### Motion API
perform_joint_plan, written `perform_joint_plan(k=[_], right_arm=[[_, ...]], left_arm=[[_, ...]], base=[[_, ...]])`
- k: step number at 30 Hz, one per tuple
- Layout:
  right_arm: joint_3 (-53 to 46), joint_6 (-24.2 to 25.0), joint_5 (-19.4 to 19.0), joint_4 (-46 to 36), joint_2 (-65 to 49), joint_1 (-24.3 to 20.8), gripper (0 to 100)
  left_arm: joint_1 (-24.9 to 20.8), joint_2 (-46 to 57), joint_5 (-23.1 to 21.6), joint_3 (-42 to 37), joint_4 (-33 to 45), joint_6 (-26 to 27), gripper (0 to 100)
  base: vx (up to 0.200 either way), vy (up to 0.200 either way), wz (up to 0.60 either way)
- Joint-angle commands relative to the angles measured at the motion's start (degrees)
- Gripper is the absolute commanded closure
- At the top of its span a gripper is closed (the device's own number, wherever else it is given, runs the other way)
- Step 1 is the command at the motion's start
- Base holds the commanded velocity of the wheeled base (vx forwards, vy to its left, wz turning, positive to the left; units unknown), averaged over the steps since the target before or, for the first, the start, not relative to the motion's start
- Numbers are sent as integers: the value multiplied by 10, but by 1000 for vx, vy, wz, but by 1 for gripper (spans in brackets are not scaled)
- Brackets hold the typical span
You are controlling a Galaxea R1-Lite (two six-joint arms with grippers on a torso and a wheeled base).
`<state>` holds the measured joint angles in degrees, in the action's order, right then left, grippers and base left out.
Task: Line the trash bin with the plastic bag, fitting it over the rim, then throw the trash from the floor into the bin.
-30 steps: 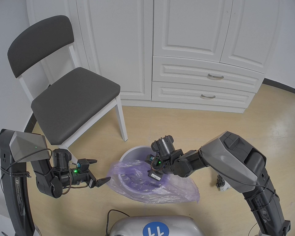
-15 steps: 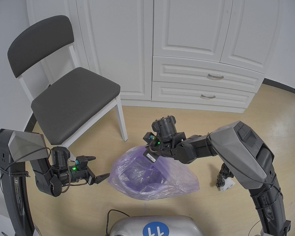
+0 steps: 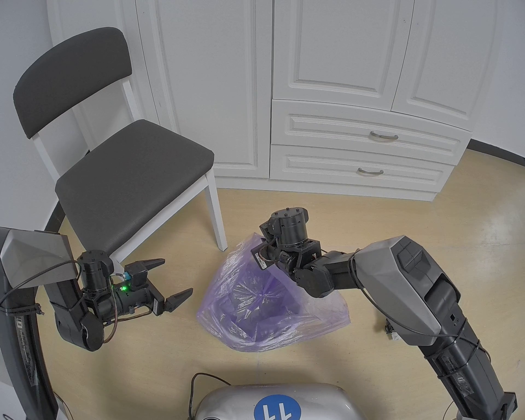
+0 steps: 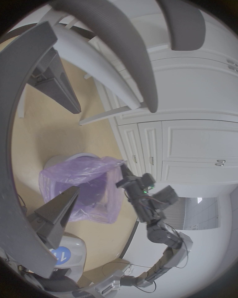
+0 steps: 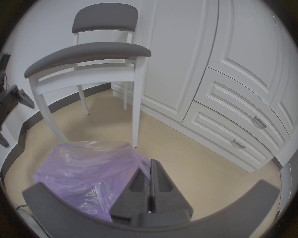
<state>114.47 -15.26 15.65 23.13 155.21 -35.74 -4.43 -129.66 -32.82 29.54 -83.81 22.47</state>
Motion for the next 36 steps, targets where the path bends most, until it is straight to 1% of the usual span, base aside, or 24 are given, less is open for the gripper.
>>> perform_joint_plan(k=[1,2,4,5,6,8,11,15,22,26,36], right_arm=[[1,3,8,17,25,8,100],[1,2,9,17,24,8,100],[1,1,9,17,21,9,100],[1,0,9,16,18,9,100],[1,0,9,16,18,8,0],[1,0,9,16,16,8,0],[1,0,9,16,11,8,0],[1,-3,9,9,2,9,0],[1,-29,9,9,-10,10,0],[-1,-33,8,7,-34,10,0],[-147,-34,4,-3,-132,10,0]], left_arm=[[-5,85,1,-48,-32,4,0],[-5,91,1,-53,-36,5,0],[-5,128,1,-72,-40,24,0],[-4,154,1,-83,-39,43,0],[-3,167,1,-90,-39,54,0],[-2,186,1,-103,-39,71,0],[1,217,5,-125,-40,113,0],[9,249,21,-135,-40,135,0],[13,267,20,-142,-40,140,0],[19,269,20,-141,-40,138,0],[22,290,17,-148,-40,137,0]], base=[[0,0,0],[0,0,0],[0,0,0],[0,0,0],[0,0,0],[0,0,0],[0,0,0],[0,0,0],[0,0,0],[0,0,0],[0,0,0]])
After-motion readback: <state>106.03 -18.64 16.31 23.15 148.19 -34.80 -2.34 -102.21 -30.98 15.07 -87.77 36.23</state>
